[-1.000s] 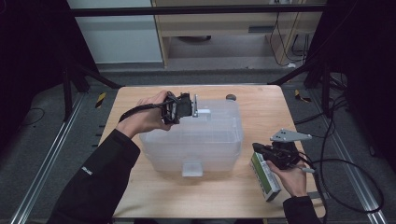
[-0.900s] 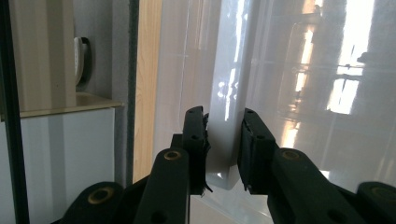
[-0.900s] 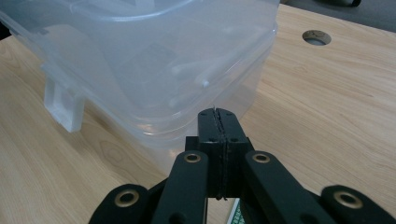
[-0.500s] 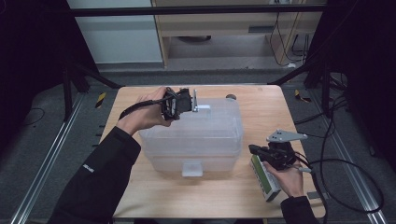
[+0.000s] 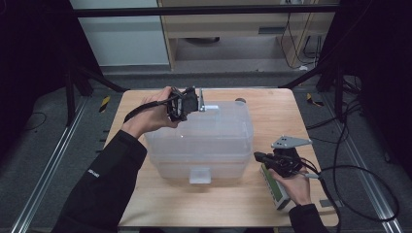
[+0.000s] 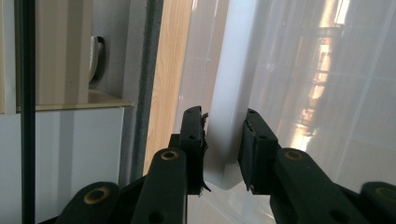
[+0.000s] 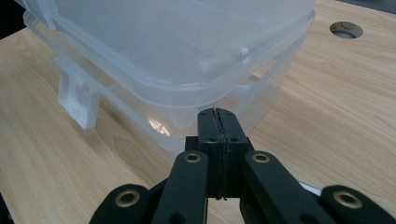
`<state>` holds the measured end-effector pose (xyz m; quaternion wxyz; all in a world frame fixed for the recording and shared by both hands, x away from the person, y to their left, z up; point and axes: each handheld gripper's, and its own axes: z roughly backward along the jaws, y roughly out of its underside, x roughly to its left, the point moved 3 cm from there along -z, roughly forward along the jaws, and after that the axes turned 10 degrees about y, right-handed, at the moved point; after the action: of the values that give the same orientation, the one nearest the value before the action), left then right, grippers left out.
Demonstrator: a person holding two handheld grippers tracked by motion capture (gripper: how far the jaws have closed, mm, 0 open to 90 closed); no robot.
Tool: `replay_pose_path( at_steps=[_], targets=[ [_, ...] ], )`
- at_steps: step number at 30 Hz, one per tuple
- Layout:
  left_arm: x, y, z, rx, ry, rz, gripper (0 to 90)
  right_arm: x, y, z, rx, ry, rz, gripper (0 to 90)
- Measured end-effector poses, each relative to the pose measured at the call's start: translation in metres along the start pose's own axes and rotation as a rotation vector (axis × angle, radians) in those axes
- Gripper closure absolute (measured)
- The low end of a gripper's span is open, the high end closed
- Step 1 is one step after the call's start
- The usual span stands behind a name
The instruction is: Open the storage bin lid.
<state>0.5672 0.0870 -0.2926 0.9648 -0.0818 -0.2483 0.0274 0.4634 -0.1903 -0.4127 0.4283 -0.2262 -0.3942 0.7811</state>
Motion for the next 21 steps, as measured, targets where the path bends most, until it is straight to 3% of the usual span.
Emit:
replay_pose_path(
  at_steps=[14, 21],
  targets=[
    [0.009, -0.001, 0.001, 0.009, 0.007, 0.016, 72.0, 0.005, -0.002, -0.007, -0.008, -0.015, -0.015, 90.0],
    [0.012, 0.000, 0.000, -0.008, 0.012, 0.034, 71.5, 0.006, -0.007, -0.006, -0.045, -0.018, -0.035, 90.0]
  ],
)
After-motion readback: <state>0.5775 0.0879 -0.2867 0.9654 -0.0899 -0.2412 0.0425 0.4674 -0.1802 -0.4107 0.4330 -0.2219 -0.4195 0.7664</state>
